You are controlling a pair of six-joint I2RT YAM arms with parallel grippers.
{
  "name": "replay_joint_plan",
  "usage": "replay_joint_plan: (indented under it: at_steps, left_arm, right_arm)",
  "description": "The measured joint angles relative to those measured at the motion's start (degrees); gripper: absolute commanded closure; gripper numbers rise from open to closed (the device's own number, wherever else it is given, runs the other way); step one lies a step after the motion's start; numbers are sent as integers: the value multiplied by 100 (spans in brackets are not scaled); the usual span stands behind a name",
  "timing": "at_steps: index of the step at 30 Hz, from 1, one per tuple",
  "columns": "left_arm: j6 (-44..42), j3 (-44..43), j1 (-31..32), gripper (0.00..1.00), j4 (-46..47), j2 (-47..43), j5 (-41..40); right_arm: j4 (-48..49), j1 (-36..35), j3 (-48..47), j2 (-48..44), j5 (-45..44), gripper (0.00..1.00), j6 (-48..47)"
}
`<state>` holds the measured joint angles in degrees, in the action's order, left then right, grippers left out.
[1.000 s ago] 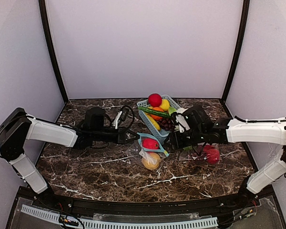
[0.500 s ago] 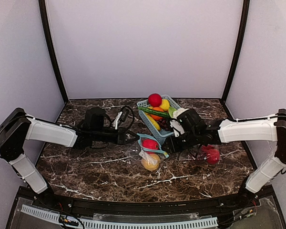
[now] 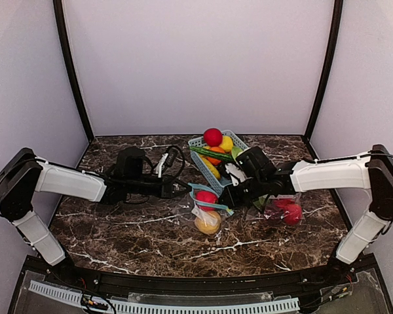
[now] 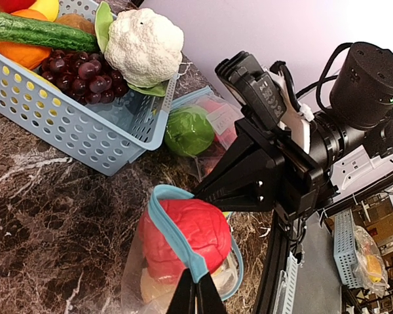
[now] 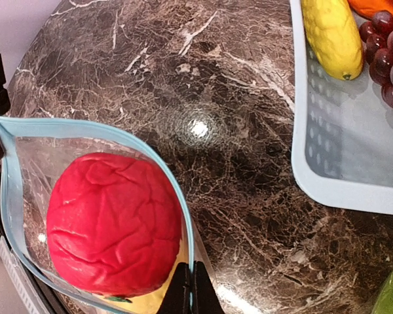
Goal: Place the food in the zip-top bag and seal the zipper
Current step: Adjust the zipper food storage bag at the center of the board.
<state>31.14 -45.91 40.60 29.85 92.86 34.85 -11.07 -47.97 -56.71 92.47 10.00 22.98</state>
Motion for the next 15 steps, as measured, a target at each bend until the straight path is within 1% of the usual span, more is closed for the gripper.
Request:
replay_joint_plan:
  at_steps: [3,5,8,10,15]
  left_arm:
    - [-122,0,-2,99,-170,-68,-85]
    - [-278,-2,-35,99,-476,-223,-295]
    - [-527,-114,-57,99,-1043,-549,-673]
    - [-643,-269,-59,99,-1263,-680,-837]
    - [-728,-553,-15,99,-1370,-706,-944]
  right_arm:
    - [-157,0,-81,-50,-20,100,-42]
    - [-409,0,-192,-184,-94,100,-90]
    - [-866,-2,-503,-551,-157,100,-162]
    - [-1075,-11,-750,-798,-177,100,-197]
    - [-1419,-138,-1069,-1032,-356,100,-232]
